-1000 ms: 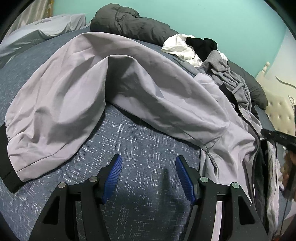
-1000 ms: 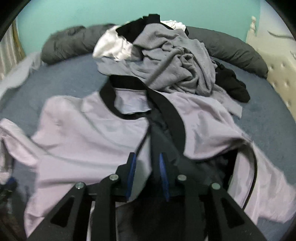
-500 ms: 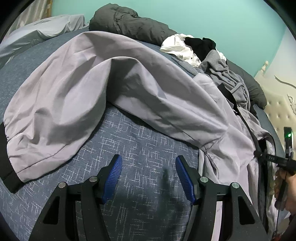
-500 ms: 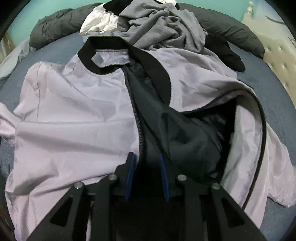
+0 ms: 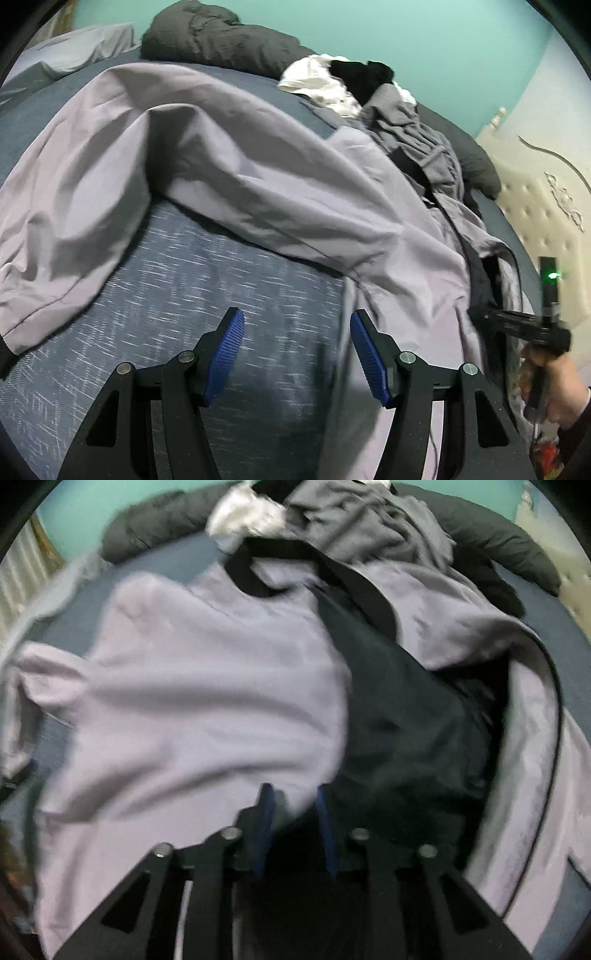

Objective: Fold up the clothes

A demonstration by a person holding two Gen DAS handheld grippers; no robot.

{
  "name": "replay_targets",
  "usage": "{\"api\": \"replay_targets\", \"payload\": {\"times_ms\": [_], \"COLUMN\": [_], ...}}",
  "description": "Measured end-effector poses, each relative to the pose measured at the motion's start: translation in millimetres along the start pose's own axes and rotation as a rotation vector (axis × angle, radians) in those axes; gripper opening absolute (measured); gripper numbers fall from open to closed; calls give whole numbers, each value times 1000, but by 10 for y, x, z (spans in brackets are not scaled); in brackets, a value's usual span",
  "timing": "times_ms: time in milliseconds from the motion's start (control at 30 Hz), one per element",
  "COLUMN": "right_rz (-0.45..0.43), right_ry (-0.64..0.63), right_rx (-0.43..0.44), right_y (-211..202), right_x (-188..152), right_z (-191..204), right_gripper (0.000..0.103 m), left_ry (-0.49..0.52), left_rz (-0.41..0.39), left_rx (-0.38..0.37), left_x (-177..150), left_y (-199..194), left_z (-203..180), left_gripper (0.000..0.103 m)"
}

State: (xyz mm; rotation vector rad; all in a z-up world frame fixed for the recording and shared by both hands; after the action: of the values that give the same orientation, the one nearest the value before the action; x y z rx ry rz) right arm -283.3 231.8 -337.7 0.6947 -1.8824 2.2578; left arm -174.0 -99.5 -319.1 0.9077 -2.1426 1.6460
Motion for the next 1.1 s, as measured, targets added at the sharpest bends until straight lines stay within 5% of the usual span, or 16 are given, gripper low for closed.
{"api": "replay_targets", "payload": {"times_ms": [267, 400, 500, 600, 767, 833, 1100], "right_rz": [-57, -97, -41, 1, 105, 109, 87], "right_ry": [48, 71, 56, -7, -43, -37, 136], "right_rx": [33, 137, 264, 278, 207, 182, 248], "right_y": [-396, -686, -630, -577, -250, -219, -453], "right_x": [-120, -192, -284, -421, -594, -630, -709], "right_z": [-177, -166, 69, 389, 554, 516, -21], "right_gripper": [11, 15, 16, 23, 20, 5, 2], "left_ry": [19, 73, 112, 154, 222, 231, 214], "left_rz": [87, 159, 194, 213, 245, 250, 231], "left_rx": [-50, -29, -19, -5, 14, 19, -40], "left_x": [-149, -226, -270, -302, -390, -410, -310], "left_y": [-34, -17, 4, 25, 69, 66, -269], "left_z": [-286, -435, -523, -571, -635, -620, -594], "left_gripper": [64, 64, 63, 49, 5, 3, 2]}}
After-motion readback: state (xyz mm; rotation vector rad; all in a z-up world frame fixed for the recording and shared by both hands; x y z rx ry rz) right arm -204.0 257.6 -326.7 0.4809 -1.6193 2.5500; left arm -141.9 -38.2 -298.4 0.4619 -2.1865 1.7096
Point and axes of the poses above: each gripper's, at about its wrist camera, not at the fingertips, and y roughly the way its jaws point, z to its left, x to its top, the point moved 2 cm from there along y, roughly the way its jaws point, and after that the axes turned 6 degrees about x, right-handed, at the moved point
